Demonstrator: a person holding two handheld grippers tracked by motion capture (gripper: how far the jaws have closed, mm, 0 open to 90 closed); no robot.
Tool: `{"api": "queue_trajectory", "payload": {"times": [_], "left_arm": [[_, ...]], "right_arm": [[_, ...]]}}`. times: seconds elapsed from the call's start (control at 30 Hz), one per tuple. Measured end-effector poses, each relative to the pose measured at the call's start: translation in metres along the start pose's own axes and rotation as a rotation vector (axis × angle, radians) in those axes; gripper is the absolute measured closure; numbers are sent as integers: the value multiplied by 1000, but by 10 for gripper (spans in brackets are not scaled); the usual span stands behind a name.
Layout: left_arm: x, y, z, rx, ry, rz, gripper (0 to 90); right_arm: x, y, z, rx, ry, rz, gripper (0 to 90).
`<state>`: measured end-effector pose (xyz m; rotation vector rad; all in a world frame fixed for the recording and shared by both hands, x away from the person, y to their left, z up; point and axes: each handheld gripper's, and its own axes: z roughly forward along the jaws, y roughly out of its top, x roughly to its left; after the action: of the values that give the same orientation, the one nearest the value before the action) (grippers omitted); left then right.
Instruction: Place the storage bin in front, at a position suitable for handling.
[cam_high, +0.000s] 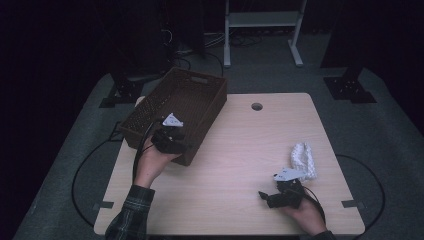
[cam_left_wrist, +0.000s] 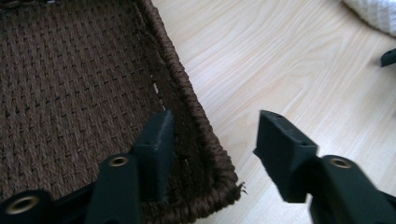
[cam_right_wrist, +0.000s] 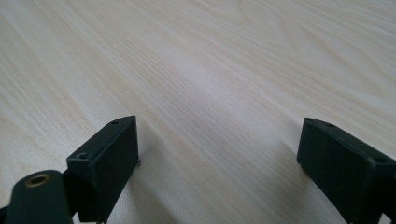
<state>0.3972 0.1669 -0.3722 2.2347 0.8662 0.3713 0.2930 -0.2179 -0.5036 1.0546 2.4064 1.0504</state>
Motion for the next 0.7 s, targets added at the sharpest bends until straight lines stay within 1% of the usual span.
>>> {"api": "queue_trajectory", "payload": {"times": [0.13,0.23,0.37,0.43,0.47,0.57,0.7], "left_arm": [[1,3,6,1,4,-4,544],[2,6,10,17,11,-4,597],[4,9,17,28,9,-18,642],[4,10,19,42,22,-22,665],[4,10,21,46,30,-18,674],[5,10,21,46,34,-31,711],[4,10,21,47,38,-36,728]], "right_arm": [[0,0,0,-1,-1,-3,117],[0,0,0,-1,-2,-3,117],[0,0,0,0,-1,-1,117],[0,0,0,0,-1,-1,117],[0,0,0,0,-1,-1,117],[0,0,0,0,-1,-1,116],[0,0,0,0,-1,-1,117]]}}
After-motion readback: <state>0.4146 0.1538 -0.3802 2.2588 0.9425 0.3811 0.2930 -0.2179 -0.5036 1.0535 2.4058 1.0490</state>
